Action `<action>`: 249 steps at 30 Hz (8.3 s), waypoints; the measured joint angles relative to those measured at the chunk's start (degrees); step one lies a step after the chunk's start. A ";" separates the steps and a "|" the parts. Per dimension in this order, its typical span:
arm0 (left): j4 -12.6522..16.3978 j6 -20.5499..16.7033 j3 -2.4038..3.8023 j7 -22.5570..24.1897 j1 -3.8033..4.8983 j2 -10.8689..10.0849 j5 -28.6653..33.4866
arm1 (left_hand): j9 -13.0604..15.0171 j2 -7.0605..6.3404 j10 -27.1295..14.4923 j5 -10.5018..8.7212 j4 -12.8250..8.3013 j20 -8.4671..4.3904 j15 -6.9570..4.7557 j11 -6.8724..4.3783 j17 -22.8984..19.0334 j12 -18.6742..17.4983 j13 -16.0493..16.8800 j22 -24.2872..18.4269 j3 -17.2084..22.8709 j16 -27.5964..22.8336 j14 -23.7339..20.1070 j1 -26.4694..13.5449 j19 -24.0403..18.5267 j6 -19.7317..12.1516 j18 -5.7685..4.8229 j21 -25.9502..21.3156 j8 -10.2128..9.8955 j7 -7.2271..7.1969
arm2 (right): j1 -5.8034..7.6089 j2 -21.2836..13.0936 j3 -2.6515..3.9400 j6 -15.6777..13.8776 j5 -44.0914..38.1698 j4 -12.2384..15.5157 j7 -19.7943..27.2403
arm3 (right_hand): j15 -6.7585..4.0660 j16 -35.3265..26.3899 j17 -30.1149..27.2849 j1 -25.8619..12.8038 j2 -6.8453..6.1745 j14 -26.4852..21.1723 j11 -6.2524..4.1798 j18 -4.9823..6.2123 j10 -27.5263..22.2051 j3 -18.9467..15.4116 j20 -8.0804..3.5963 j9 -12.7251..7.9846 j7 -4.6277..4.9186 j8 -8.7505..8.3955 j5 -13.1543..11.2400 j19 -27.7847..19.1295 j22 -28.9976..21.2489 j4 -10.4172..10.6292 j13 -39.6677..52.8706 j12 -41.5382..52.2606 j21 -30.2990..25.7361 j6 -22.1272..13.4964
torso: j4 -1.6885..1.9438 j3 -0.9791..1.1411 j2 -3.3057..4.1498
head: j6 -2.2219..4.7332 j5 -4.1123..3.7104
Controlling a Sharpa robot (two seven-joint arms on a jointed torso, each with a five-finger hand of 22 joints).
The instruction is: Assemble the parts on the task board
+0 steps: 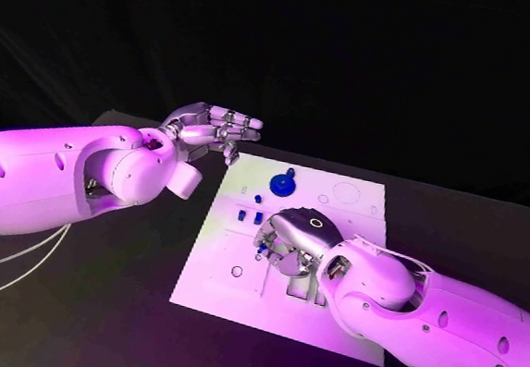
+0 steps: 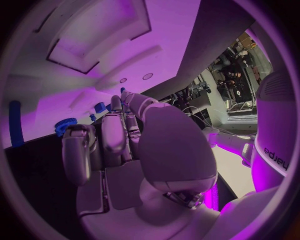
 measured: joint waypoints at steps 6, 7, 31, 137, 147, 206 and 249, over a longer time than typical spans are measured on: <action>0.00 0.02 0.00 -0.04 0.00 0.12 0.00 | 0.00 0.00 0.00 0.00 0.00 0.00 0.00 0.00 0.00 0.00 0.00 0.00 0.00 0.00 0.00 0.00 0.00 0.00 0.00 0.00 0.00 0.00 | -0.42 0.51 -0.05 0.74 -0.29 -0.33 0.11 | 0.00 0.22 0.00 -0.15 -0.15 0.00 -0.08 0.00 0.11 0.16 0.00 0.00 0.00 -0.05 -0.01 0.00 0.00 -0.16 -0.01 -0.01 0.00 -0.01 | -0.01 0.05 -0.01 | -0.19 0.29; 0.00 0.03 0.00 -0.04 0.00 0.14 0.00 | 0.00 0.00 0.00 0.00 0.00 0.00 0.00 0.00 0.00 0.00 0.00 0.00 0.00 0.00 0.00 0.00 0.00 0.00 0.00 0.00 0.00 0.00 | -0.47 0.57 -0.07 0.87 -0.32 -0.38 0.13 | 0.00 0.22 0.00 -0.15 -0.15 0.00 -0.08 0.00 0.11 0.16 0.00 0.00 -0.01 -0.05 -0.01 0.00 0.00 -0.16 -0.01 -0.01 0.00 -0.01 | -0.02 0.05 -0.01 | -0.21 0.33; -0.03 0.29 0.00 -0.35 0.00 0.30 -0.01 | -0.05 0.00 -0.19 0.00 0.00 0.00 0.01 0.19 -0.11 0.00 0.00 -0.06 0.00 0.00 -0.01 0.00 0.00 0.00 0.00 0.00 0.00 0.00 | -0.62 1.28 -0.07 2.72 -1.37 -1.41 -0.12 | 0.00 0.22 0.05 -0.29 -0.29 0.00 -0.51 0.00 0.73 0.06 0.00 0.03 0.11 0.07 0.12 0.00 -0.02 -0.25 0.00 -0.23 0.00 0.11 | -0.03 0.01 -0.01 | -0.49 0.64; -0.79 1.38 -0.18 -2.06 -0.02 -0.10 -0.40 | -0.09 0.46 -0.19 0.00 0.00 0.00 0.11 0.19 -0.44 0.26 0.03 -0.61 0.00 0.00 -0.10 -0.46 0.00 0.00 -0.01 -0.61 0.00 0.00 | 4.45 -12.44 1.01 5.91 -0.78 1.80 -1.84 | 0.09 -0.44 -3.21 -1.85 1.62 -0.10 -1.73 0.89 -3.78 -5.91 0.30 0.03 -0.64 -0.49 -2.72 0.10 0.03 0.71 -1.82 7.33 -3.32 -0.77 | -0.46 -0.23 -0.20 | 0.80 -1.86; -1.14 1.40 -0.18 -2.12 -0.01 0.15 -0.41 | -0.13 0.45 -0.19 0.00 0.00 0.00 0.11 0.19 -0.49 0.27 0.03 -0.79 0.00 0.00 -0.10 -0.46 0.00 0.00 -0.01 -0.94 0.00 0.00 | 5.79 -15.66 1.83 2.84 0.78 8.80 -1.86 | 0.09 -0.17 -3.13 -1.54 1.93 -0.10 -1.73 0.89 -3.40 -5.89 0.30 0.11 -0.63 -0.48 -2.34 0.10 0.02 0.68 -1.81 7.32 -3.06 -0.75 | -0.47 -0.26 -0.26 | 0.88 -1.75; -1.20 1.68 -0.29 -2.38 -0.02 0.94 -0.45 | -0.12 0.45 -0.39 0.00 0.00 0.00 0.13 0.39 -0.61 0.26 0.07 -0.86 0.00 0.00 -0.13 -0.46 0.00 0.00 -0.01 -0.93 0.00 0.00 | -2.10 1.70 0.64 3.59 -0.61 3.28 -0.35 | 0.10 0.12 -2.81 -1.48 1.94 -0.10 -1.50 0.90 -2.82 -5.86 0.31 0.37 -0.37 -0.50 -1.45 0.10 -0.02 0.32 -1.99 6.78 -2.54 -0.61 | -0.45 -0.21 -0.18 | -0.20 0.46; -1.29 1.92 -0.30 -2.61 -0.03 1.20 -0.82 | -0.17 0.45 -0.59 0.00 0.00 0.00 0.14 0.18 -0.65 0.27 0.05 -0.93 0.00 0.00 -0.13 -0.45 0.00 -0.21 0.00 -0.93 0.00 0.20 | -2.19 2.11 0.18 3.54 -3.66 3.87 -3.09 | 1.96 -4.87 -9.62 -6.62 -3.33 -2.79 0.96 1.82 -11.85 -11.48 1.96 -2.47 -0.44 -3.65 -2.37 -1.35 0.01 2.44 -2.71 4.11 -14.45 -16.31 | -0.46 -0.25 -0.19 | 0.11 0.25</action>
